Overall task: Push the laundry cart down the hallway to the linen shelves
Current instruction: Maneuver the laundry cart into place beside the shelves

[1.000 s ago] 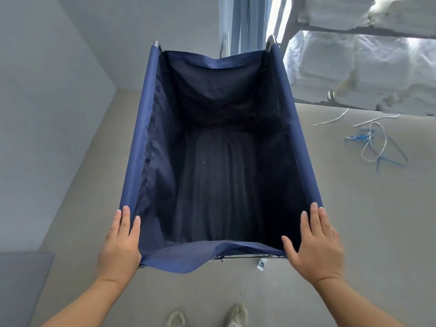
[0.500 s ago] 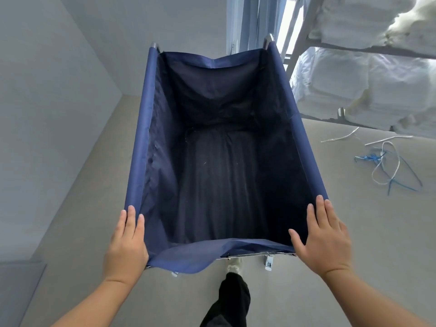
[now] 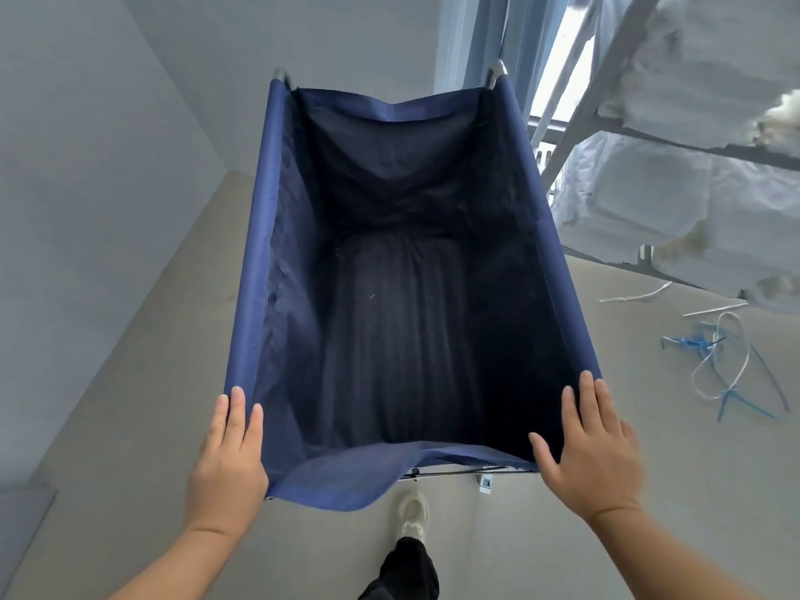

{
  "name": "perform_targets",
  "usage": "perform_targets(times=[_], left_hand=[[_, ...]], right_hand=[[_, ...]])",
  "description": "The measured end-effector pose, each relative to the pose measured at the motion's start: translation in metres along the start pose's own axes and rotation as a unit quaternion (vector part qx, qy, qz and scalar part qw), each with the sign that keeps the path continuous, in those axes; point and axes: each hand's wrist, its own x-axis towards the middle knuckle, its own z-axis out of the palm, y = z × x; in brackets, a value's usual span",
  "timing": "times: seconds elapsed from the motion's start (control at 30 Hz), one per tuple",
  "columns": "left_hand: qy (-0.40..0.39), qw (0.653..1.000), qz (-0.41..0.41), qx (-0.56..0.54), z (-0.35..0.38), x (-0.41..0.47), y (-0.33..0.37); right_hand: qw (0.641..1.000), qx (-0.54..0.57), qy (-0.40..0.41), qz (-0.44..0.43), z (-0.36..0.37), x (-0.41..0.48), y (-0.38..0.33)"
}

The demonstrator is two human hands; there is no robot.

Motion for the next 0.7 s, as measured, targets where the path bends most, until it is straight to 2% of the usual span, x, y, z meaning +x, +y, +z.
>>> perform_targets(times=[0.7], left_hand=[[-0.039,0.998,-0.053,0.024,-0.021,0.062,0.064]], right_hand=[[0.998,-0.011,-0.011,-0.064,-0.015,0.123,0.048]])
